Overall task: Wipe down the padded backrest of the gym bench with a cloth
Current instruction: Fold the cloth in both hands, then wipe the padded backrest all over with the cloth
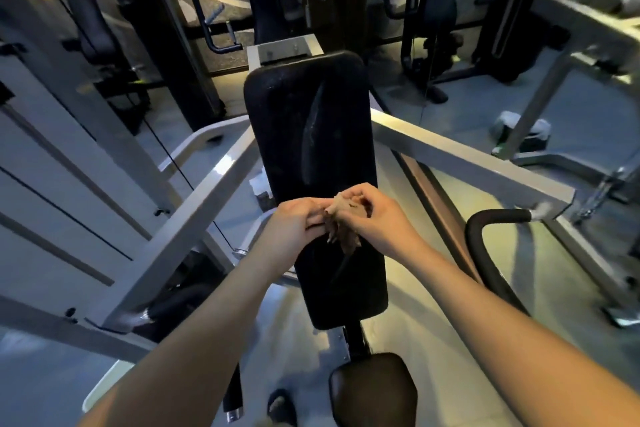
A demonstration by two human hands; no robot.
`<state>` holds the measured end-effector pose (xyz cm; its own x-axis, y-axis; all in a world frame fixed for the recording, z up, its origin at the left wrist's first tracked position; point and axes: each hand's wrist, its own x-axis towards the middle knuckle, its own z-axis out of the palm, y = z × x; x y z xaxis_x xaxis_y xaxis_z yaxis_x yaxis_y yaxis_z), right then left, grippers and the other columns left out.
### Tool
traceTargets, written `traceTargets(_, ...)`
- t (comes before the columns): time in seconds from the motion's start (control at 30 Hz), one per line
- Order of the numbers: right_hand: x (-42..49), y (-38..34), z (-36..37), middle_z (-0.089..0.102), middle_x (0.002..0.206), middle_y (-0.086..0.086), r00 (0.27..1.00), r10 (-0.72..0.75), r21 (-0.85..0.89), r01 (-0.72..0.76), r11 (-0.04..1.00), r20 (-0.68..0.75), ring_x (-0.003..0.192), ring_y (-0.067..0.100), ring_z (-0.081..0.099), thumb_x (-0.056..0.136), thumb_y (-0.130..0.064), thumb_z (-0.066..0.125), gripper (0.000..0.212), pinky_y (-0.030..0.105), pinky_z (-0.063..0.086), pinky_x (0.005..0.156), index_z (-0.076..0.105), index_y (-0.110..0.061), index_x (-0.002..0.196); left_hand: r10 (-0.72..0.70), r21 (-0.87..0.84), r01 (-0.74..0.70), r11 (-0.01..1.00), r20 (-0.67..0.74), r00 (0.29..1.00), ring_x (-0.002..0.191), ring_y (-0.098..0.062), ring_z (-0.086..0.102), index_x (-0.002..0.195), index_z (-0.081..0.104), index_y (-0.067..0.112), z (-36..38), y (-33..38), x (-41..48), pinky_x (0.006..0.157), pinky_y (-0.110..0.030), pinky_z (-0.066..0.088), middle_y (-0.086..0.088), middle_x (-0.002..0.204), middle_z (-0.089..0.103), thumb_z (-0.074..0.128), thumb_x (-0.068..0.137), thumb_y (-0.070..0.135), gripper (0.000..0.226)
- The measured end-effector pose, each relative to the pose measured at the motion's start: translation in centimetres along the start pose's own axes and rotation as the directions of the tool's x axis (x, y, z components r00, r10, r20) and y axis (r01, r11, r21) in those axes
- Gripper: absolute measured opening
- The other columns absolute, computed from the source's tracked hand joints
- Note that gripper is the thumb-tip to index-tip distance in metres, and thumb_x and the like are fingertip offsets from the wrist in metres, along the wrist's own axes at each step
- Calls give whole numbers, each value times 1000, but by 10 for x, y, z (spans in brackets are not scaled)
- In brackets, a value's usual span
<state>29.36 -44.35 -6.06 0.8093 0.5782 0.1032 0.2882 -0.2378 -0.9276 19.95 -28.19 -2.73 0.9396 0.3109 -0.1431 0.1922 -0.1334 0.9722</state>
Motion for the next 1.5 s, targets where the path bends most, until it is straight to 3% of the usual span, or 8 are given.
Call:
traceTargets(0.17, 19, -3, -2, 72, 89, -10, 999, 6, 44, -5, 999, -38, 76, 11, 71, 96, -26, 67, 15, 34, 61, 69, 63, -40, 101, -85, -107, 86, 991, 14, 996, 109, -22, 70, 113, 71, 0, -8, 12, 22, 91, -34, 58, -12, 110, 75, 37, 98, 5, 38)
traceTargets(0.57, 166, -69, -57, 71, 100, -11, 907, -196, -126, 160, 979, -373, 95, 3, 68, 100, -5, 52, 26, 12, 51, 80, 56, -28, 112, 292, 391, -129, 911, -393, 872, 78, -20, 64, 96, 64, 22, -100, 83, 119, 67, -39, 55, -5, 87, 68, 51, 96, 19, 14)
traceTargets(0.7, 220, -89, -67, 72, 99, -15, 857, -313, -370, 158, 916, -410, 109, 22, 60, 90, -13, 46, 39, 47, 46, 97, 57, -43, 112, 438, 552, -175, 815, -392, 809, 84, -18, 58, 96, 63, 15, -118, 110, 160, 68, -28, 44, -3, 93, 63, 50, 95, 16, 13)
traceTargets(0.77, 241, -92, -69, 71, 109, -12, 845, -335, -461, 120, 879, -418, 112, 22, 51, 91, -7, 47, 41, 43, 40, 94, 63, -34, 117, 458, 569, -162, 806, -426, 780, 94, -23, 56, 94, 62, 13, -127, 116, 183, 77, -34, 46, -4, 94, 62, 48, 93, 17, 15)
traceTargets(0.93, 266, -75, -66, 68, 129, 3, 908, -348, -515, 189, 836, -232, 127, 27, 57, 101, -15, 52, 31, 48, 46, 108, 70, -16, 127, 302, 500, 26, 866, -564, 768, 113, -27, 37, 97, 57, 9, -135, 118, 232, 84, -39, 36, -8, 103, 56, 37, 101, 21, 24)
traceTargets(1.1, 263, -73, -75, 64, 138, -6, 922, -351, -500, 229, 835, -164, 130, 10, 53, 105, -16, 57, 35, 21, 38, 108, 63, -18, 140, 127, 287, 95, 953, -665, 736, 109, -32, 48, 109, 60, 9, -122, 107, 271, 80, -37, 30, -12, 115, 62, 31, 103, 33, 38)
traceTargets(1.33, 293, -99, -35, 69, 119, 7, 940, -335, -748, 178, 639, -62, 114, 30, 60, 82, 8, 57, 43, 39, 53, 89, 70, -11, 118, 316, 465, 12, 885, -620, 718, 87, -29, 51, 92, 51, 11, -121, 92, 276, 67, -37, 33, -8, 91, 57, 29, 106, 35, 35)
traceTargets(1.5, 303, -115, -52, 69, 125, 5, 933, -317, -726, 335, 601, 168, 116, 28, 62, 101, -4, 49, 39, 41, 52, 94, 62, -19, 134, 320, 442, -45, 896, -571, 756, 88, -28, 49, 87, 50, 11, -127, 93, 279, 70, -37, 32, -7, 91, 55, 31, 106, 33, 35)
